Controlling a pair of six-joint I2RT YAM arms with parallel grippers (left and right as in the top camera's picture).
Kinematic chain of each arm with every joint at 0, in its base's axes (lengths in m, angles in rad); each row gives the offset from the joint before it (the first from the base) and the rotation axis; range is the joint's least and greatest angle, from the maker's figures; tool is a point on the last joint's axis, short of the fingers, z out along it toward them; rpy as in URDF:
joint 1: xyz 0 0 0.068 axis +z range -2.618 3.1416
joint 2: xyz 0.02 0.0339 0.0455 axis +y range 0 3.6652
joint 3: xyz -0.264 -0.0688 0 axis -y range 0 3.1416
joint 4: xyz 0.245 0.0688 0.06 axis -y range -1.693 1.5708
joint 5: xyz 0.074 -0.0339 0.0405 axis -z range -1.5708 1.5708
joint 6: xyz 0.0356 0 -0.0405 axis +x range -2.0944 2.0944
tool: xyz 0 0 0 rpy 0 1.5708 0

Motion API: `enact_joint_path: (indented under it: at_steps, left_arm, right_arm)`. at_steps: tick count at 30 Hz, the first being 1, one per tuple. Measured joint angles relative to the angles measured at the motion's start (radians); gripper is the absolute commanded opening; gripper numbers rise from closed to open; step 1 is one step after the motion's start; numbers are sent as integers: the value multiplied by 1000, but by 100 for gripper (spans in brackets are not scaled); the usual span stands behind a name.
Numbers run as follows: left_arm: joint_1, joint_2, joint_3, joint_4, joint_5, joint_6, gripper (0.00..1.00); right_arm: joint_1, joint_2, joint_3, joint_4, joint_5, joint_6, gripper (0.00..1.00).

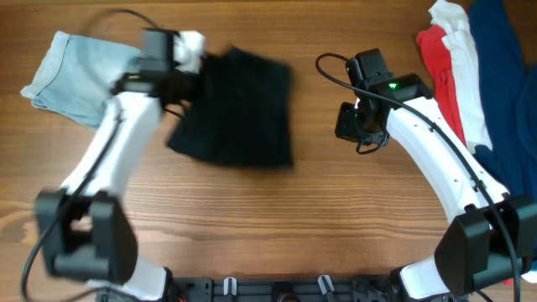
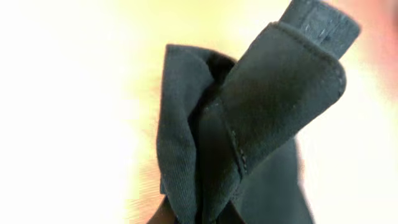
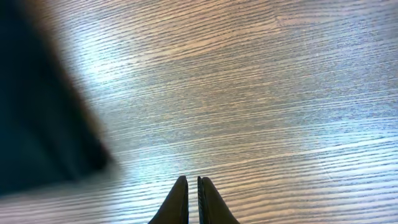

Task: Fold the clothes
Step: 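Carry the folded shorts to the top left corner with the left gripper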

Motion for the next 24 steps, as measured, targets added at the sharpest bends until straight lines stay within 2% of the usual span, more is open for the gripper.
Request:
enact_joint_path:
  at_steps: [3,12,24]
  left_arm:
    - [106,-56,1,91,-38,-29,4]
    - [370,-54,2,286,-101,-114,4]
    - [559,70,1,367,-103,-198,4]
  right_arm:
    - [0,0,0,0,0,0,7]
    - [0,0,0,-14,0,-19,7]
    - [0,0,0,-23,0,-23,7]
